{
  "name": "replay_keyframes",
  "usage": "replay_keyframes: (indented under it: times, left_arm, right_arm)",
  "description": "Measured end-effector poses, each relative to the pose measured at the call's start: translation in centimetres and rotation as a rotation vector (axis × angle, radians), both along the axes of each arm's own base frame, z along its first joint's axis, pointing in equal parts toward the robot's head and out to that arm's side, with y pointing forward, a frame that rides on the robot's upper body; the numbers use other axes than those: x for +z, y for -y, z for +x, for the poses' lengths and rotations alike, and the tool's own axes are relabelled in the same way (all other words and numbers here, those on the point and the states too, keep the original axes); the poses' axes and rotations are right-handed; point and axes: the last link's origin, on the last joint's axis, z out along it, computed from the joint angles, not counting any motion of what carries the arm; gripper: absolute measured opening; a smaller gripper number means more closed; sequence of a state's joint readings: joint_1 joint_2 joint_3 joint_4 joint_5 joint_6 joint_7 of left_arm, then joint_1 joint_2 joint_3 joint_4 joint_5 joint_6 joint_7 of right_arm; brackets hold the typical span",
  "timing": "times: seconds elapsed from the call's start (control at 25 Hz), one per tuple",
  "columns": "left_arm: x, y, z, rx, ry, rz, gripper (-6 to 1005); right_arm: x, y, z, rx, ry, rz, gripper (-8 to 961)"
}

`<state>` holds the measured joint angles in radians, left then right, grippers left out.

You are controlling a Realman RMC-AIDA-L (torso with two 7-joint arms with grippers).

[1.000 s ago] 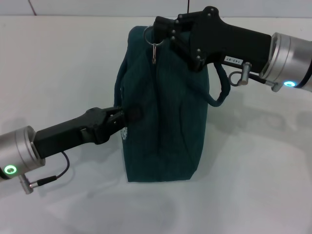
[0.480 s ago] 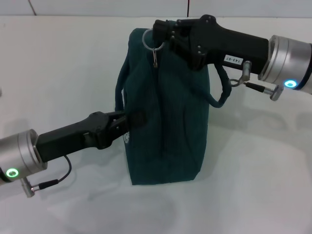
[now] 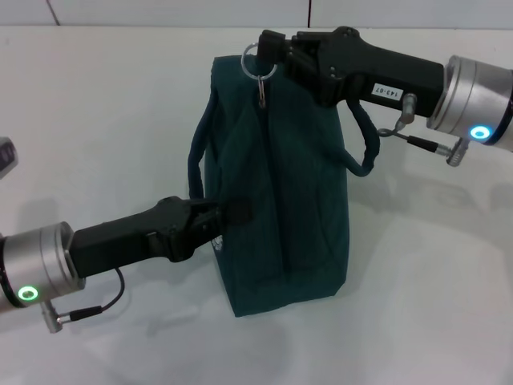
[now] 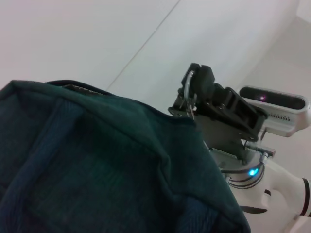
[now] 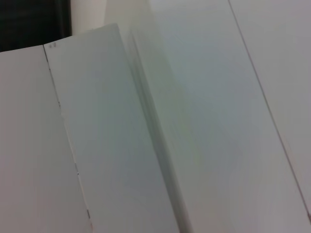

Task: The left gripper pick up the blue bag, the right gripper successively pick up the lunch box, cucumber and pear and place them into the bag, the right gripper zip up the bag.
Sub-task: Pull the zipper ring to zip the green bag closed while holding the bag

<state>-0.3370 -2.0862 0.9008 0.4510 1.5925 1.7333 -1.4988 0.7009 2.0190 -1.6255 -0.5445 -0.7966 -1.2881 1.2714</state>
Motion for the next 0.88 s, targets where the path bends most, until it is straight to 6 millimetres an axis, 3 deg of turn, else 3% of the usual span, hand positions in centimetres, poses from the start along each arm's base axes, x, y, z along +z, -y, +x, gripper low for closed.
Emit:
replay_keyframes:
  times: [0.88]
  left_arm:
    - [0.3,1.3,-0.4,-0.028,0.017,0.018,48]
  right_arm:
    - [-0.2,-0.7,1.1,-0.074,0.015,0.016,8]
